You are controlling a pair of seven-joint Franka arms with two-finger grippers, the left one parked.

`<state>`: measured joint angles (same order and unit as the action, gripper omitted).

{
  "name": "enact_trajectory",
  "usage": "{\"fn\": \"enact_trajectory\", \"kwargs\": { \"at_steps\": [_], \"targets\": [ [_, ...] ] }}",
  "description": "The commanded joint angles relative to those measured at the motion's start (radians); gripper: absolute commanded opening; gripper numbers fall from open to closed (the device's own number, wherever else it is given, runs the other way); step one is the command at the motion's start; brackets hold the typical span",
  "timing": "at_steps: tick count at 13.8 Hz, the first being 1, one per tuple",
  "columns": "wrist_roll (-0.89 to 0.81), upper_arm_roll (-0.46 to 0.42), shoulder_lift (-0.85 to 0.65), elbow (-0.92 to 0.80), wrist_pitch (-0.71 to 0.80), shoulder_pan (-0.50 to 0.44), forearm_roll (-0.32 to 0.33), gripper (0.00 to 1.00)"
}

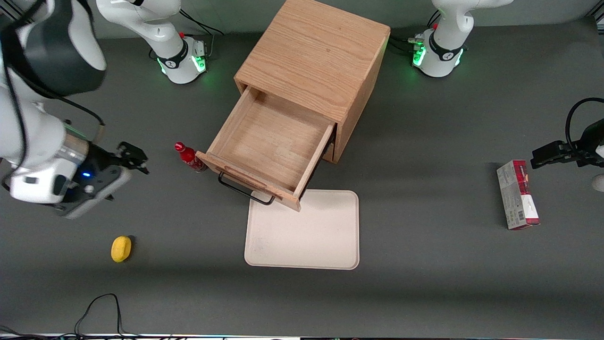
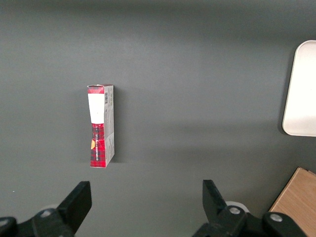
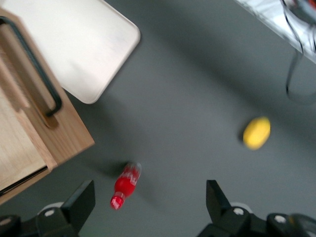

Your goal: Open upper drawer

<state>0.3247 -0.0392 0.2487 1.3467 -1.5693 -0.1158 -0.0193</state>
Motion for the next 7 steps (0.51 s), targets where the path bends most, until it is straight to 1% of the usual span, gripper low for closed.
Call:
{"fn": "enact_trajectory", "kwargs": {
  "at_steps": [1, 2, 4, 7],
  "targets": [
    [-0.253, 0.048, -0.258, 0.349, -0.081, -0.012, -0.042, 1.00],
    [-0.300, 0.053, -0.320, 0.414, -0.086, -0.010, -0.036, 1.00],
    [-0.316, 0.097, -0.429, 0.508, -0.089, -0.010, -0.025, 1.00],
    [-0.360, 0.111, -0.505, 0.557, -0.074, -0.010, -0.024, 1.00]
  ]
}}
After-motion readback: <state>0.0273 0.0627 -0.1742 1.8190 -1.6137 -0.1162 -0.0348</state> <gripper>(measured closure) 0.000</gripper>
